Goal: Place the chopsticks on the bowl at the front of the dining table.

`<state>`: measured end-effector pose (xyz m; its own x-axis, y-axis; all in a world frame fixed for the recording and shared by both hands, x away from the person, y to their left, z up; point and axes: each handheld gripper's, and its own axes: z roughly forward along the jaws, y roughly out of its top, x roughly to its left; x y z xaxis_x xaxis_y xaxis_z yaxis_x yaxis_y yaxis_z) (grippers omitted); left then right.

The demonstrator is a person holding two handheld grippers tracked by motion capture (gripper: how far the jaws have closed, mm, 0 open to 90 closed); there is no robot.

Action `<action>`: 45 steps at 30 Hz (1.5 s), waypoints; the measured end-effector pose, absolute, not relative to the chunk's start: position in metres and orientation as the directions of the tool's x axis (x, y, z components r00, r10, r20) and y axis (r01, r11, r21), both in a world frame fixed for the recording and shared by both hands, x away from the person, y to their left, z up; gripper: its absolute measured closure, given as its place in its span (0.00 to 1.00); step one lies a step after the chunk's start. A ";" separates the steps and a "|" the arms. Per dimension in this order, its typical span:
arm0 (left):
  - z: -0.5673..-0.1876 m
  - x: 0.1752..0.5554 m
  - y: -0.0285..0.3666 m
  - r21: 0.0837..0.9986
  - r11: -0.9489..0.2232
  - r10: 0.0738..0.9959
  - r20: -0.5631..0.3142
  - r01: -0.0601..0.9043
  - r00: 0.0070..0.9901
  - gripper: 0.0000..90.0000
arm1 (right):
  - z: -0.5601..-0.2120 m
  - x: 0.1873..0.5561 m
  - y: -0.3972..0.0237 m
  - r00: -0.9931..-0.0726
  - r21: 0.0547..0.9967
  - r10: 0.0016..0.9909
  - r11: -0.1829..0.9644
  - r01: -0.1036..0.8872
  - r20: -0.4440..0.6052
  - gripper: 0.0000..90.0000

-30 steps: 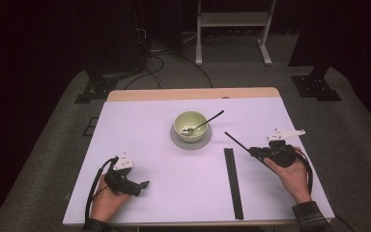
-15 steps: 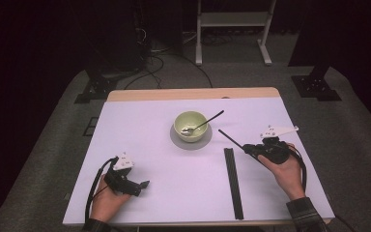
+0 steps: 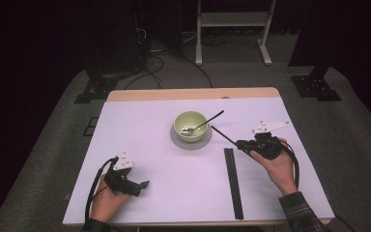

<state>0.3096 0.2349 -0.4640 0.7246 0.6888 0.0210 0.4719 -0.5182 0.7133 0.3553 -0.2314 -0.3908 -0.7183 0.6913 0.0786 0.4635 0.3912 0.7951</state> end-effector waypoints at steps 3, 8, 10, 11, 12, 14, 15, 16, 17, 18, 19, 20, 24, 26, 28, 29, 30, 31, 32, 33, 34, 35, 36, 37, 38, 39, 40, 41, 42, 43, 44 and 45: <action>-0.464 0.310 0.235 0.713 -0.519 0.689 0.021 0.472 0.725 0.00 | -0.389 0.358 -0.226 -0.722 0.797 0.688 0.393 0.458 0.076 0.95; -0.464 0.310 0.235 0.713 -0.518 0.689 0.021 0.472 0.725 0.00 | -0.387 0.363 -0.216 -0.732 0.796 0.677 0.400 0.455 0.078 0.95; -0.464 0.310 0.235 0.713 -0.518 0.689 0.020 0.472 0.725 0.00 | -0.387 0.366 -0.213 -0.732 0.794 0.677 0.403 0.455 0.076 0.95; -0.464 0.310 0.235 0.713 -0.518 0.689 0.020 0.472 0.725 0.00 | -0.387 0.367 -0.211 -0.735 0.795 0.674 0.404 0.453 0.076 0.95; -0.464 0.310 0.235 0.714 -0.517 0.689 0.020 0.472 0.724 0.00 | -0.386 0.368 -0.209 -0.734 0.795 0.675 0.403 0.454 0.078 0.95; -0.464 0.310 0.235 0.714 -0.517 0.689 0.020 0.472 0.724 0.00 | -0.385 0.370 -0.206 -0.735 0.794 0.674 0.403 0.455 0.079 0.95; -0.464 0.310 0.235 0.714 -0.516 0.689 0.019 0.472 0.724 0.00 | -0.385 0.371 -0.205 -0.736 0.795 0.672 0.402 0.454 0.080 0.95; -0.464 0.310 0.235 0.714 -0.517 0.689 0.020 0.472 0.724 0.00 | -0.385 0.372 -0.204 -0.736 0.796 0.672 0.402 0.453 0.080 0.95; -0.464 0.310 0.235 0.714 -0.517 0.689 0.019 0.472 0.724 0.00 | -0.384 0.373 -0.203 -0.737 0.796 0.671 0.401 0.454 0.082 0.95; -0.464 0.310 0.235 0.714 -0.516 0.689 0.019 0.472 0.724 0.00 | -0.384 0.374 -0.202 -0.737 0.795 0.670 0.402 0.455 0.083 0.95; -0.464 0.310 0.235 0.714 -0.518 0.689 0.020 0.472 0.725 0.00 | -0.383 0.375 -0.200 -0.737 0.794 0.671 0.401 0.457 0.085 0.95; -0.464 0.310 0.235 0.713 -0.518 0.689 0.020 0.472 0.725 0.00 | -0.383 0.376 -0.200 -0.736 0.795 0.671 0.401 0.456 0.084 0.95; -0.464 0.310 0.235 0.713 -0.519 0.688 0.021 0.472 0.725 0.00 | -0.382 0.381 -0.196 -0.738 0.798 0.669 0.396 0.455 0.088 0.95; -0.464 0.310 0.235 0.712 -0.521 0.687 0.022 0.472 0.726 0.00 | -0.381 0.383 -0.194 -0.738 0.798 0.669 0.394 0.455 0.090 0.95; -0.464 0.310 0.235 0.713 -0.519 0.688 0.021 0.472 0.725 0.00 | -0.380 0.384 -0.192 -0.739 0.797 0.668 0.398 0.453 0.087 0.95; -0.464 0.310 0.235 0.713 -0.518 0.689 0.020 0.472 0.725 0.00 | -0.379 0.385 -0.191 -0.740 0.797 0.667 0.400 0.453 0.087 0.95; -0.464 0.310 0.235 0.714 -0.518 0.689 0.021 0.472 0.725 0.00 | -0.379 0.386 -0.190 -0.739 0.797 0.668 0.398 0.455 0.089 0.95; -0.464 0.310 0.235 0.714 -0.519 0.688 0.022 0.471 0.725 0.00 | -0.378 0.387 -0.189 -0.740 0.796 0.667 0.401 0.453 0.086 0.95; -0.464 0.310 0.235 0.713 -0.518 0.689 0.021 0.472 0.725 0.00 | -0.378 0.388 -0.188 -0.741 0.797 0.666 0.400 0.452 0.086 0.95; -0.464 0.310 0.235 0.713 -0.519 0.689 0.021 0.472 0.725 0.00 | -0.378 0.389 -0.187 -0.740 0.797 0.667 0.398 0.454 0.089 0.95; -0.464 0.310 0.235 0.713 -0.518 0.689 0.021 0.472 0.725 0.00 | -0.378 0.390 -0.186 -0.741 0.797 0.666 0.398 0.455 0.090 0.95; -0.464 0.310 0.235 0.713 -0.518 0.689 0.021 0.472 0.725 0.00 | -0.378 0.390 -0.185 -0.740 0.796 0.666 0.398 0.456 0.091 0.95; -0.464 0.310 0.235 0.713 -0.518 0.689 0.021 0.472 0.725 0.00 | -0.377 0.391 -0.184 -0.741 0.796 0.665 0.400 0.454 0.089 0.95; -0.464 0.310 0.235 0.713 -0.518 0.689 0.021 0.472 0.725 0.00 | -0.377 0.392 -0.183 -0.740 0.795 0.666 0.398 0.458 0.093 0.95; -0.464 0.310 0.235 0.713 -0.519 0.689 0.021 0.472 0.725 0.00 | -0.377 0.393 -0.181 -0.741 0.795 0.666 0.399 0.458 0.092 0.95; -0.464 0.310 0.235 0.713 -0.518 0.689 0.020 0.473 0.724 0.00 | -0.376 0.394 -0.180 -0.741 0.794 0.665 0.400 0.459 0.093 0.95; -0.464 0.310 0.235 0.712 -0.520 0.688 0.022 0.472 0.725 0.00 | -0.376 0.395 -0.178 -0.740 0.794 0.666 0.398 0.458 0.093 0.95; -0.464 0.310 0.235 0.712 -0.520 0.688 0.022 0.472 0.725 0.00 | -0.376 0.396 -0.177 -0.741 0.794 0.665 0.401 0.456 0.091 0.95; -0.464 0.310 0.235 0.712 -0.520 0.688 0.022 0.472 0.725 0.00 | -0.375 0.397 -0.175 -0.741 0.794 0.665 0.400 0.457 0.092 0.95; -0.464 0.310 0.235 0.713 -0.519 0.689 0.021 0.472 0.725 0.00 | -0.375 0.398 -0.174 -0.742 0.795 0.664 0.398 0.457 0.093 0.95; -0.464 0.310 0.235 0.713 -0.519 0.689 0.021 0.472 0.725 0.00 | -0.374 0.399 -0.173 -0.743 0.795 0.664 0.401 0.456 0.091 0.95; -0.464 0.310 0.235 0.713 -0.519 0.689 0.021 0.472 0.725 0.00 | -0.374 0.400 -0.171 -0.742 0.795 0.664 0.399 0.457 0.093 0.95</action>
